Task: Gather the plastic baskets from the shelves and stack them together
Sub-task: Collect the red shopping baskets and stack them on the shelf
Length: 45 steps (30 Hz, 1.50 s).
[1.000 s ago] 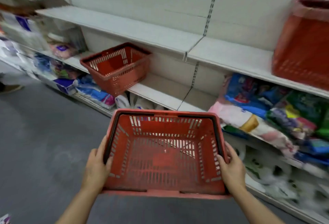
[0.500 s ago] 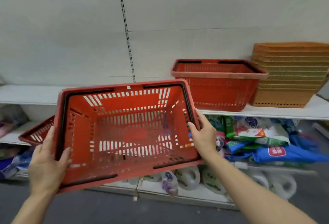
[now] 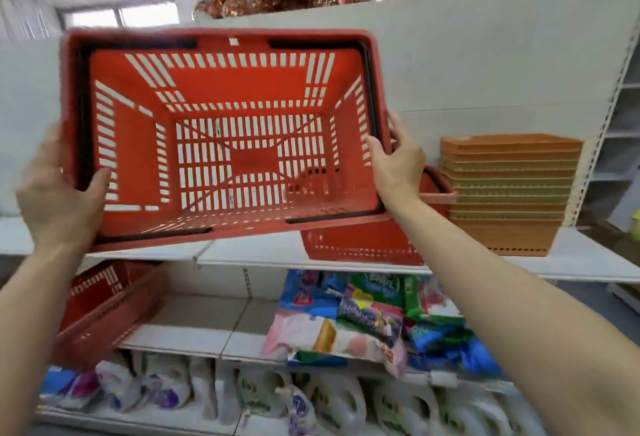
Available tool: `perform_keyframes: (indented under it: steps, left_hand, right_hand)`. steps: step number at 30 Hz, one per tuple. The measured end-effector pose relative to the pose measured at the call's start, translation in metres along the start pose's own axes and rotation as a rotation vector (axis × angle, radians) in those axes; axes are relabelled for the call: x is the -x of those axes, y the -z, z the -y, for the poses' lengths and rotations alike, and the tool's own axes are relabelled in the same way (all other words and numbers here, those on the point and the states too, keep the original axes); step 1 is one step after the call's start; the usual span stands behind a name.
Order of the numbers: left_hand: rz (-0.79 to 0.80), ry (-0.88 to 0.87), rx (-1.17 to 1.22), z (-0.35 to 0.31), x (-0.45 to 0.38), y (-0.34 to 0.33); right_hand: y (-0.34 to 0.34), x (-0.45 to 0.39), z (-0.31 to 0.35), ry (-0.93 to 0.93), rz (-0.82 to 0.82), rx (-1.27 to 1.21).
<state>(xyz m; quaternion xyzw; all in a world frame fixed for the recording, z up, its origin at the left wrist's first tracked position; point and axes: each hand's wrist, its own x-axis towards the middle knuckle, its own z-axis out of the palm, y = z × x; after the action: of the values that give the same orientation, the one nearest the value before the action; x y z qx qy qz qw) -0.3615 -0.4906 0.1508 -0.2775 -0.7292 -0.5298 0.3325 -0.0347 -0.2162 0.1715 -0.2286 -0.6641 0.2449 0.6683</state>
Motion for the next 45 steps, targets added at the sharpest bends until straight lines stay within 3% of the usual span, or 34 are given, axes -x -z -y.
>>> perform_keyframes:
  steps: [8, 13, 18, 20, 23, 26, 29, 34, 42, 45]
  left_hand:
    - [0.0, -0.162, 0.08, -0.103, -0.014, -0.117]
    - [0.144, -0.184, 0.114, -0.131, -0.025, -0.21]
    - [0.368, -0.174, 0.104, -0.144, -0.036, -0.293]
    - [0.464, -0.149, 0.061, -0.15, -0.04, -0.316]
    - [0.65, 0.04, 0.03, -0.141, -0.045, -0.345]
    - [0.771, 0.246, 0.069, -0.093, -0.058, -0.383]
    - [0.82, 0.297, 0.107, -0.034, -0.066, -0.442]
    - [0.806, 0.37, 0.191, -0.054, -0.047, -0.424]
    - [0.813, 0.411, 0.2, -0.071, -0.041, -0.414]
    - [0.833, 0.383, 0.219, -0.077, -0.043, -0.404]
  right_hand:
    - [0.053, -0.081, -0.06, 0.085, -0.19, 0.204]
    - [0.071, -0.112, -0.115, 0.046, -0.249, 0.323]
    - [0.083, -0.149, -0.161, -0.099, -0.168, 0.466]
    - [0.085, -0.162, -0.176, -0.184, -0.125, 0.535]
    - [0.082, -0.176, -0.195, -0.353, -0.057, 0.637]
    - [0.073, -0.179, -0.205, -0.497, 0.012, 0.645]
    - [0.063, -0.181, -0.218, -0.537, 0.073, 0.712]
    - [0.057, -0.189, -0.229, -0.555, 0.077, 0.801]
    - [0.055, -0.193, -0.235, -0.429, 0.286, 1.077]
    - [0.062, -0.171, -0.224, -0.355, 0.258, 1.073]
